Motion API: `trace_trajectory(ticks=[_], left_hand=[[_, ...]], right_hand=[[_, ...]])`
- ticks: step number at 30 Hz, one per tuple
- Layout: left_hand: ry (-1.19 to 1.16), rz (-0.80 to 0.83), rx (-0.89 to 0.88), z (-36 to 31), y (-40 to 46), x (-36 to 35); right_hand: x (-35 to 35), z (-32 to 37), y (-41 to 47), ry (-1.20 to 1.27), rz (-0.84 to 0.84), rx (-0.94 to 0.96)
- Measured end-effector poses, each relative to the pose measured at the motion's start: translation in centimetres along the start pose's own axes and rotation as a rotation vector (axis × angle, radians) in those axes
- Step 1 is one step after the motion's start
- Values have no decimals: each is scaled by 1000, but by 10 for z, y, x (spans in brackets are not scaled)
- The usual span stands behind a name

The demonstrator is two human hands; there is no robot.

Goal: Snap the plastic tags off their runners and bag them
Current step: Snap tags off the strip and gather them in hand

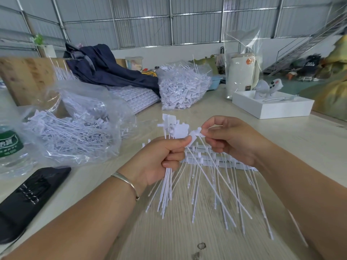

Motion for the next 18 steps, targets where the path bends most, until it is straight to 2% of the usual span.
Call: trace_trajectory(ticks=[4, 6, 8, 13, 18], left_hand=[[-113, 201, -8, -1, -9, -30], [-122, 218, -25, -2, -9, -33], [-113, 200, -72, -8, -9, -32], [-199, 76, -7, -6, -6, -16], [-114, -49, -43, -10, -5, 0]], right_hand=[[-28, 1, -5, 236, 176, -23], [-35, 4, -7, 339, 205, -18], [-35, 9, -7, 340, 200, 6], [-14, 13, -3, 283, 24, 38], [-1, 8, -2, 337, -108, 23]])
Point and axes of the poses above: each hand's wrist, its own y-axis towards the middle knuckle, its own x-axis out of the back of the hand, z = x × y, the point moved 10 cm from there along y, towards the middle knuckle, and after that the axes turned 3 degrees about -z, right-handed, at the moved point
